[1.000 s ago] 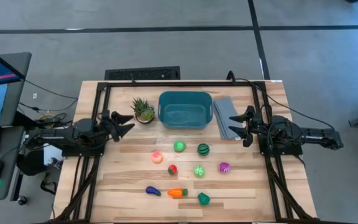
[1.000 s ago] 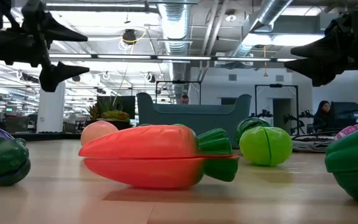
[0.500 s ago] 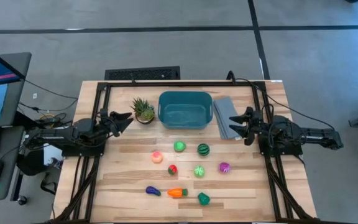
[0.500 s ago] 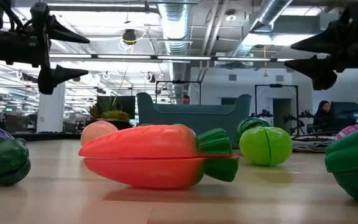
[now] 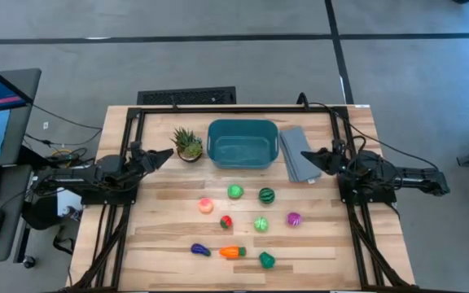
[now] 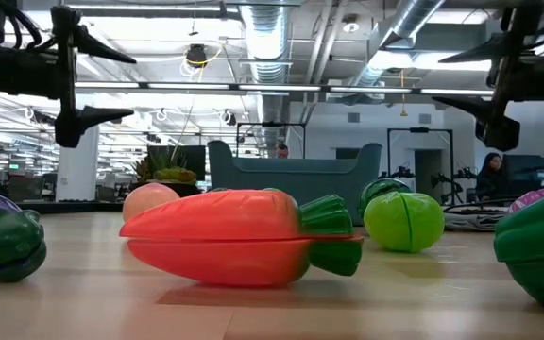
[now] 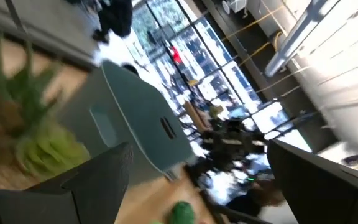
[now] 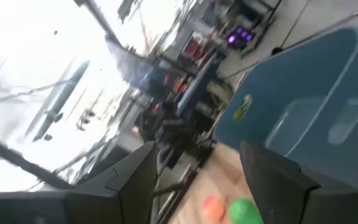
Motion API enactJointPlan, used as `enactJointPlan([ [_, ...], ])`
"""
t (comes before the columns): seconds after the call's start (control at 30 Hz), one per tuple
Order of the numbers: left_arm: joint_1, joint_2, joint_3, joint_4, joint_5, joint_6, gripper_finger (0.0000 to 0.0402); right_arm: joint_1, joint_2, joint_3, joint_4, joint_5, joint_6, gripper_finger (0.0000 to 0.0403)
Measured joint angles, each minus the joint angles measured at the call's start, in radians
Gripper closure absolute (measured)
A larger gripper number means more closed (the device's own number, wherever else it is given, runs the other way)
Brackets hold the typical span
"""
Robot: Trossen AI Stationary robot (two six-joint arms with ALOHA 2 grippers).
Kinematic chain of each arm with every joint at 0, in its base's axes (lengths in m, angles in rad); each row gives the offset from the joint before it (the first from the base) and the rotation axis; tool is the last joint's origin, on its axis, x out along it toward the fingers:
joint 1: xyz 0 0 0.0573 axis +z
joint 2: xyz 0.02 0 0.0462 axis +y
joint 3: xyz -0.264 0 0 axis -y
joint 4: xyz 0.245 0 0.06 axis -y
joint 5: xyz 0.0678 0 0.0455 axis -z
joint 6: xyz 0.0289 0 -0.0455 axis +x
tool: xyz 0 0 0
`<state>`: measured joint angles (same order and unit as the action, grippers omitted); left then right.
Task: Pick and placing Produce into tupperware
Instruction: Put the peach into the blue bin
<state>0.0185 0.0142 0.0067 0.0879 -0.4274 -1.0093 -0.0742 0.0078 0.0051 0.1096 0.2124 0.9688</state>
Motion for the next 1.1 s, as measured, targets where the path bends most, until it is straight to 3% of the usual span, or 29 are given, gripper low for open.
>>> enactJointPlan([
  [0.17,0.0,0.0,0.0,-0.002,0.176,-0.075,0.0042,0.0,0.0,0.0,-0.007,0.022,0.059,0.0147],
  [0.3,0.0,0.0,0.0,-0.001,0.331,-0.137,0.0042,0.0,0.0,0.0,-0.013,0.028,-0.036,0.0147],
  [0.43,-0.01,0.0,0.005,-0.001,0.399,-0.189,0.0042,0.0,0.0,0.0,-0.029,0.059,-0.027,0.0147],
  [0.8,-0.199,0.048,0.027,0.12,0.291,-0.191,0.0042,0.036,0.0,0.0,-0.017,-0.002,0.002,0.0147],
  [1.0,-0.344,0.195,0.029,0.237,0.181,-0.212,0.0042,0.084,0.0,0.0,0.001,-0.005,-0.004,0.0147],
  [1.1,-0.404,0.304,0.029,0.358,0.129,-0.147,0.0042,0.103,0.0,0.0,0.019,-0.005,0.004,0.0147],
])
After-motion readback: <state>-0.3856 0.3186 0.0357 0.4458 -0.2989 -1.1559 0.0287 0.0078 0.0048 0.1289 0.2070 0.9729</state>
